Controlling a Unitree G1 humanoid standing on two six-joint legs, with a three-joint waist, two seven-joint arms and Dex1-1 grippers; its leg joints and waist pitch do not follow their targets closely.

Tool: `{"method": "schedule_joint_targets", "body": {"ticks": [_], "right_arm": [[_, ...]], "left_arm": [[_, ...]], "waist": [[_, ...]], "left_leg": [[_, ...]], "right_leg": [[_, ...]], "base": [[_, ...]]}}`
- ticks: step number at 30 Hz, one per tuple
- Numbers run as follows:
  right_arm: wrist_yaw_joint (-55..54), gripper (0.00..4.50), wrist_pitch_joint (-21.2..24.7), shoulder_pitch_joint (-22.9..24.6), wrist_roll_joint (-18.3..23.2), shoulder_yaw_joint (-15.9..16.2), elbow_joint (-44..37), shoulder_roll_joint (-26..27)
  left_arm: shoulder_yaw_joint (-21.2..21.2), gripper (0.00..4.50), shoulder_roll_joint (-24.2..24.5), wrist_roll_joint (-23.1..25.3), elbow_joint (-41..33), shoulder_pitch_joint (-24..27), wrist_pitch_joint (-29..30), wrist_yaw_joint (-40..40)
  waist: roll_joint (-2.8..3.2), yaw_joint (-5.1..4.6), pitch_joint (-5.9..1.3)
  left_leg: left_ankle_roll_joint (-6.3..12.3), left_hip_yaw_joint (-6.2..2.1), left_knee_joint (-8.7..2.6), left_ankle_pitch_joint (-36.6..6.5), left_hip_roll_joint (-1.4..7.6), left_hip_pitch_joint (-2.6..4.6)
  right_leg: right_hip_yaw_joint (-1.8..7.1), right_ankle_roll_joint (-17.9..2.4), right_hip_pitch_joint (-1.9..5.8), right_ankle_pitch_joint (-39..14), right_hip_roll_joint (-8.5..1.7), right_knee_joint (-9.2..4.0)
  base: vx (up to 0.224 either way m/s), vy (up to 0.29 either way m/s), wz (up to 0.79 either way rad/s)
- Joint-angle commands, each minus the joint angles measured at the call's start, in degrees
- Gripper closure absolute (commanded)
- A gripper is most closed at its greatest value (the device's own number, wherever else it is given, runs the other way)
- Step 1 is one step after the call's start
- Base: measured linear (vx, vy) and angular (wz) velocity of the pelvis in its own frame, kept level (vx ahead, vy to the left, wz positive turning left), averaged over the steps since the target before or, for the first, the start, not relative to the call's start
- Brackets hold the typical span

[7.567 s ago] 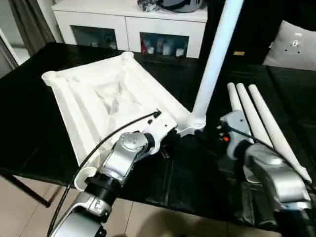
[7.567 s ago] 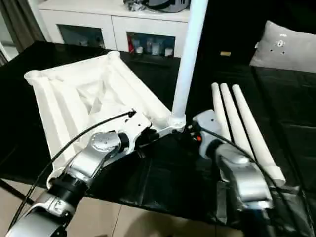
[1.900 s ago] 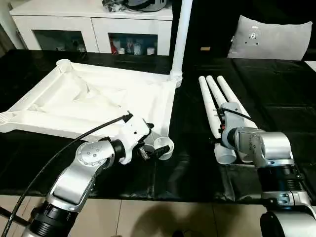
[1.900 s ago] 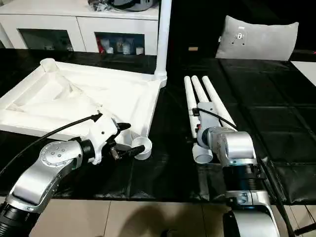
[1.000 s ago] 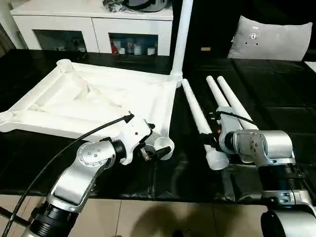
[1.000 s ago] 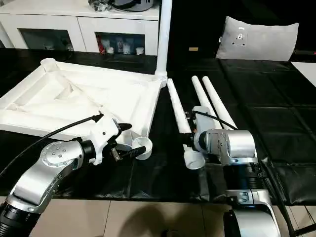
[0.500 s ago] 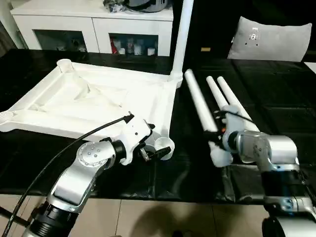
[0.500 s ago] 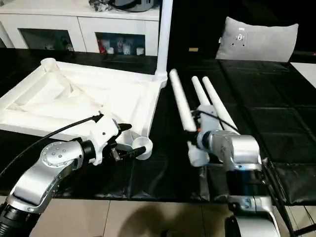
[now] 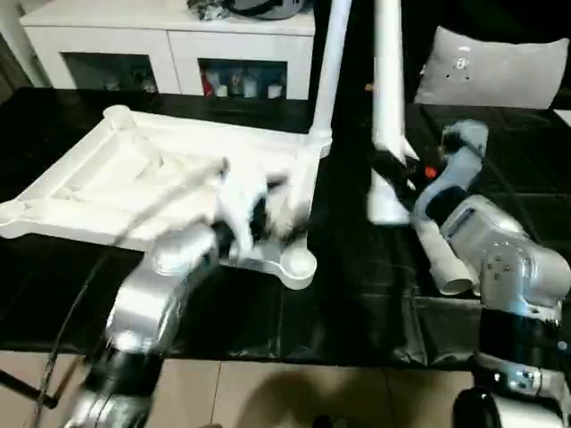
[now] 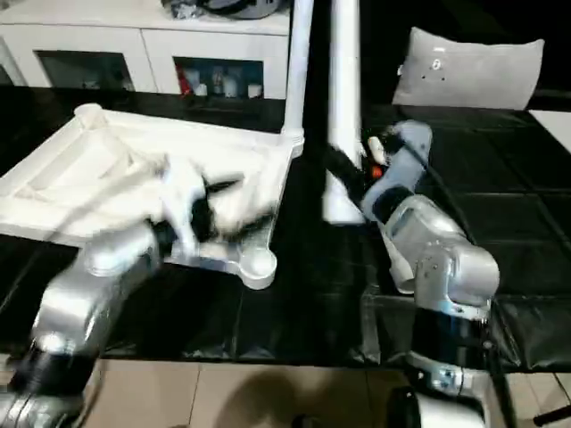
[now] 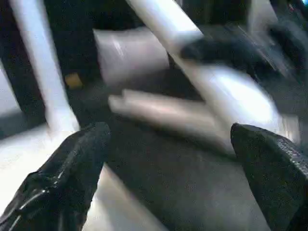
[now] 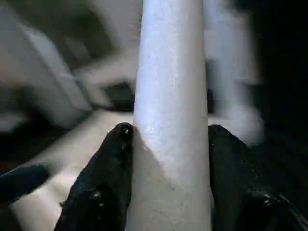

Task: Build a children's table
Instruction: Pick table leg

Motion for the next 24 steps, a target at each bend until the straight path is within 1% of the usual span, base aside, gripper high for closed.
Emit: {"method": "schedule_joint_targets", "body": {"ticks": [1,2,3,4,5,6,7,8,9,10,11,12,13,14,15,16,18,19,20,21,22,23,24], "right_arm": [[4.4,2.62,-0.6,0.8,5.4,0.4,-3.0,0.6],[5.0,2.62,-0.4,1.0,5.8,0.5,-3.2,0.8],[6.6,2.62,0.1,1.4,7.2,0.7,-3.7,1.3],[6.6,2.62,0.1,1.4,7.2,0.7,-3.7,1.3],[7.8,2.62,0.6,1.7,8.4,0.8,-3.9,1.7],[8.7,2.62,1.1,1.9,9.3,0.8,-4.0,2.0],[9.9,2.62,1.4,2.3,10.2,1.2,-4.3,2.0],[10.8,2.62,1.6,2.7,10.7,1.5,-4.5,1.9],[11.0,2.62,1.6,2.8,10.8,1.6,-4.5,1.9],[11.9,2.62,1.7,3.3,11.4,2.2,-4.6,1.8],[12.5,2.62,1.7,3.8,11.8,2.7,-4.7,1.6],[12.9,2.62,1.5,4.3,12.2,3.3,-4.7,1.3],[12.9,2.62,1.5,4.3,12.2,3.3,-4.7,1.3],[13.2,2.62,1.4,4.6,12.4,3.7,-4.7,1.1],[13.2,2.62,1.4,4.6,12.4,3.7,-4.7,1.1],[13.7,2.62,1.5,5.0,13.2,4.1,-4.8,0.9],[14.8,2.62,1.9,5.6,14.3,4.5,-5.4,0.6],[15.5,2.62,2.2,5.9,15.0,4.7,-5.8,0.5],[16.0,2.62,2.5,6.2,15.4,4.8,-6.1,0.5],[16.5,2.62,2.8,6.4,15.9,4.9,-6.4,0.5],[16.6,2.62,2.8,6.5,16.0,5.0,-6.5,0.4],[17.5,2.62,3.3,7.2,17.1,5.4,-6.9,0.1],[17.5,2.62,3.3,7.2,17.1,5.4,-6.9,0.1]], "left_arm": [[4.4,0.0,-2.7,-6.4,1.1,-3.6,2.7,2.6],[5.3,0.0,-3.6,-7.7,1.5,-4.6,3.1,3.3],[8.1,0.0,-6.2,-11.4,2.7,-7.3,4.3,5.6],[8.1,0.0,-6.2,-11.4,2.7,-7.3,4.3,5.6],[9.5,0.0,-7.5,-12.9,3.8,-8.7,4.9,7.2],[10.5,0.0,-8.5,-14.2,4.7,-9.8,5.4,8.4],[11.6,0.0,-9.6,-16.0,5.6,-10.9,6.3,9.6],[12.5,0.0,-10.5,-17.5,6.2,-11.7,7.1,10.5],[12.7,0.0,-10.7,-17.8,6.3,-11.8,7.3,10.7],[14.0,0.0,-12.1,-20.6,6.7,-12.9,8.1,11.6],[15.1,0.0,-13.4,-23.0,6.9,-13.6,8.8,12.2],[16.2,0.0,-14.6,-25.4,6.8,-14.2,9.6,13.0],[16.3,0.0,-14.7,-25.7,6.8,-14.3,9.6,13.0],[17.1,0.0,-15.6,-27.5,6.6,-14.7,10.2,13.4],[17.1,0.0,-15.6,-27.5,6.6,-14.7,10.2,13.4],[17.7,0.0,-16.5,-30.4,5.8,-14.9,11.8,13.7],[17.9,0.0,-17.4,-32.9,4.8,-14.8,13.5,13.7],[17.9,0.0,-17.6,-33.5,4.7,-14.6,14.1,13.6],[17.8,0.0,-17.7,-33.9,4.7,-14.4,14.6,13.6],[17.8,0.0,-17.8,-34.4,4.8,-14.3,15.0,13.4],[17.9,0.0,-17.8,-34.6,4.8,-14.3,15.2,13.3],[18.1,0.0,-18.0,-37.0,4.6,-13.8,16.4,12.2],[18.1,0.29,-18.0,-37.0,4.6,-13.8,16.4,12.2]], "waist": [[-0.39,0.72,-4.01],[-0.27,0.77,-4.01],[-0.45,0.93,-3.99],[-0.46,1.21,-3.9],[-0.73,1.28,-3.88],[-0.71,1.56,-3.88],[-0.73,1.58,-3.89],[-0.73,1.63,-3.84],[-0.89,1.75,-3.87],[-0.81,1.9,-3.94],[-0.84,2.14,-3.97],[-0.89,2.17,-3.98],[-0.97,2.39,-4.04],[-1.13,2.36,-4.05],[-1.04,2.55,-3.97],[-1.1,2.64,-3.97],[-1.04,2.95,-4.02],[-0.98,3.08,-4.01],[-1.03,3.14,-4.01],[-0.9,3.25,-4.09],[-1.02,3.23,-4.04],[-0.91,3.4,-4.1],[-0.91,3.41,-4.07]], "left_leg": [[4.4,-0.63,-4.33,-2.4,1.92,-0.73],[4.48,-0.61,-4.29,-2.0,1.89,-0.75],[4.61,-0.5,-4.18,-1.8,1.86,-0.71],[4.65,-0.48,-4.21,-2.0,1.8,-0.74],[4.76,-0.44,-4.23,-2.0,1.73,-0.82],[4.91,-0.44,-4.17,-1.7,1.64,-0.76],[4.94,-0.52,-4.22,-1.6,1.67,-0.84],[5.05,-0.41,-4.18,-1.8,1.55,-0.8],[5.0,-0.45,-4.18,-1.6,1.57,-0.82],[4.88,-0.55,-4.2,-1.4,1.6,-0.77],[4.84,-0.47,-4.11,-1.0,1.65,-0.73],[4.85,-0.47,-4.08,-0.9,1.7,-0.83],[5.11,-0.6,-4.19,-0.3,1.81,-0.86],[5.15,-0.57,-4.16,-0.1,1.8,-0.94],[5.34,-0.54,-4.18,-0.3,1.81,-0.79],[5.4,-0.46,-4.15,-0.1,1.7,-0.85],[5.46,-0.47,-4.14,0.4,1.73,-0.84],[5.59,-0.52,-4.18,0.6,1.83,-0.75],[5.64,-0.5,-4.16,0.9,1.79,-0.82],[5.88,-0.6,-4.15,1.4,1.87,-0.86],[6.04,-0.59,-4.15,1.8,1.83,-0.94],[5.94,-0.59,-4.14,1.9,1.78,-0.89],[5.83,-0.58,-4.15,1.8,1.84,-0.92]], "right_leg": [[2.27,-7.3,4.45,-20.1,-4.07,-3.97],[2.26,-7.6,4.46,-19.8,-4.04,-3.89],[2.26,-8.1,4.37,-19.9,-3.99,-3.88],[2.19,-8.1,4.35,-20.9,-4.01,-4.15],[2.21,-7.5,4.41,-21.7,-3.98,-4.14],[2.12,-6.8,4.39,-22.7,-3.99,-4.35],[2.08,-6.5,4.43,-23.1,-3.97,-4.32],[2.05,-6.0,4.32,-23.8,-3.87,-4.57],[2.0,-5.3,4.38,-24.6,-3.93,-4.64],[1.97,-5.0,4.37,-24.7,-4.0,-4.59],[1.96,-5.1,4.29,-24.5,-4.06,-4.68],[1.97,-5.4,4.34,-24.1,-4.05,-4.58],[1.93,-5.2,4.35,-23.3,-4.01,-4.56],[1.9,-5.4,4.41,-22.9,-4.05,-4.39],[1.92,-5.2,4.21,-23.3,-4.04,-4.61],[1.92,-4.9,4.33,-23.6,-4.02,-4.58],[1.96,-4.6,4.3,-23.6,-4.03,-4.57],[1.94,-4.4,4.21,-23.4,-3.98,-4.59],[1.93,-4.4,4.29,-23.1,-3.96,-4.54],[1.92,-4.5,4.32,-22.2,-3.99,-4.41],[1.9,-4.4,4.33,-21.9,-3.93,-4.46],[1.88,-4.5,4.41,-22.1,-4.04,-4.45],[1.89,-4.5,4.34,-22.2,-4.03,-4.44]], "base": [[0.0,0.0,0.0],[0.0,0.0,0.0],[0.0,0.0,0.0],[0.0,0.0,0.0],[0.0,0.0,0.0],[0.0,0.0,0.0],[0.0,0.0,0.0],[0.0,0.0,0.0],[0.0,0.0,0.0],[0.0,0.0,0.0],[0.0,0.0,0.0],[0.0,0.0,0.0],[0.0,0.0,0.0],[0.0,0.0,0.0],[0.0,0.0,0.0],[0.0,0.0,0.0],[0.0,0.0,0.0],[0.0,0.0,0.0],[0.0,0.0,0.0],[0.0,0.0,0.0],[0.0,0.0,0.0],[0.0,0.0,0.0],[0.0,0.0,0.0]]}}
